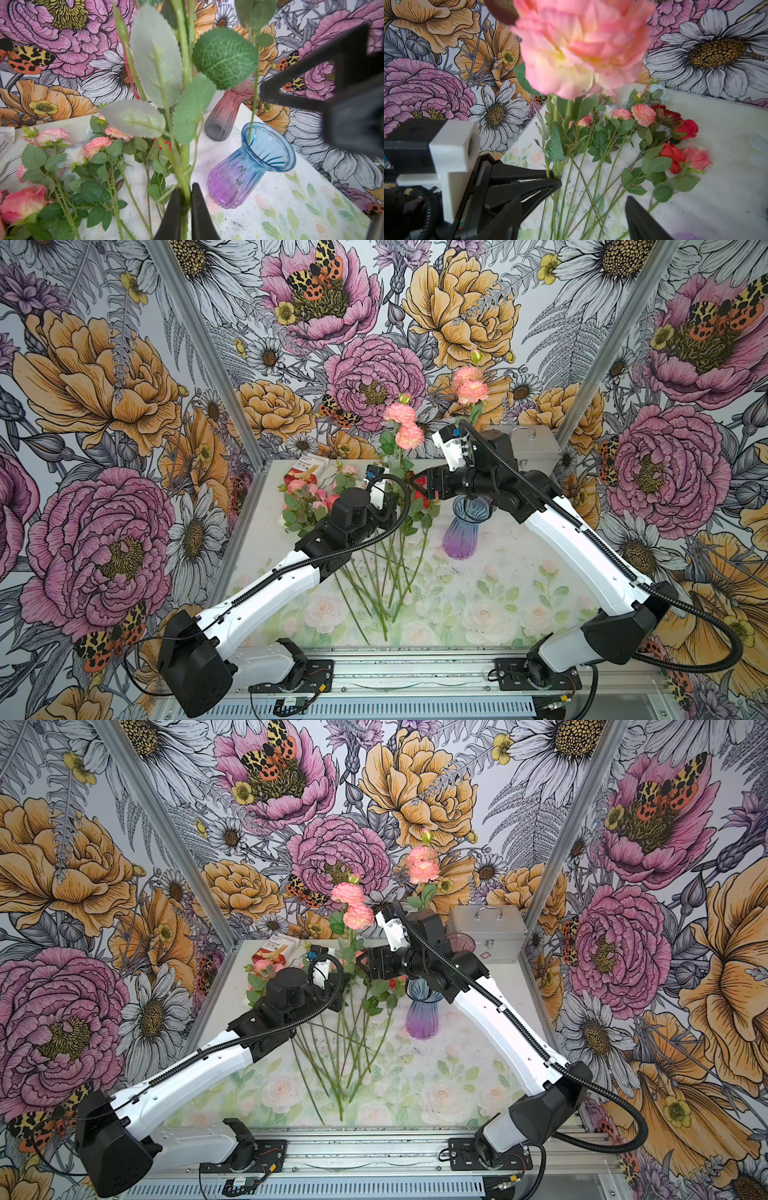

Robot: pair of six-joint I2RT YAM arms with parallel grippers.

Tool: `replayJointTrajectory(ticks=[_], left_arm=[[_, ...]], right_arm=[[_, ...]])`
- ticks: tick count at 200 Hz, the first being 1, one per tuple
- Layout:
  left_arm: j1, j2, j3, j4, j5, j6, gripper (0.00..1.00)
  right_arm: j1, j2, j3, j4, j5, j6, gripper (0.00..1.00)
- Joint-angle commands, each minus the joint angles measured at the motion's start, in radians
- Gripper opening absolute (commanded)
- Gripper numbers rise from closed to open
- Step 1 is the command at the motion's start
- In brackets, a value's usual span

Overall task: Place the pink flowers into the vase
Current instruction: Place the flower in the vase.

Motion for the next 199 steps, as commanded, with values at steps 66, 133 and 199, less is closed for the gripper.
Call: replayJointTrajectory(ticks=[66,133,199], left_arm=[[-0.025,-0.014,0.020,0.109,0.101,-0.056,0.00],[-0.059,-0.013,0.049,0.133,0.105,-0.072,0.00],[-0.059,-0.008,0.061,0.153,0.137,-0.108,0.00]], right_arm=[[0.056,-0.006,-0.009,0.084,0.024,0.019,0.67],[0.062,0.013,-0.008,0.092,0.066,0.016,0.53],[0.074,-0.012,-0.029,0.132,0.097,0.013,0.25]])
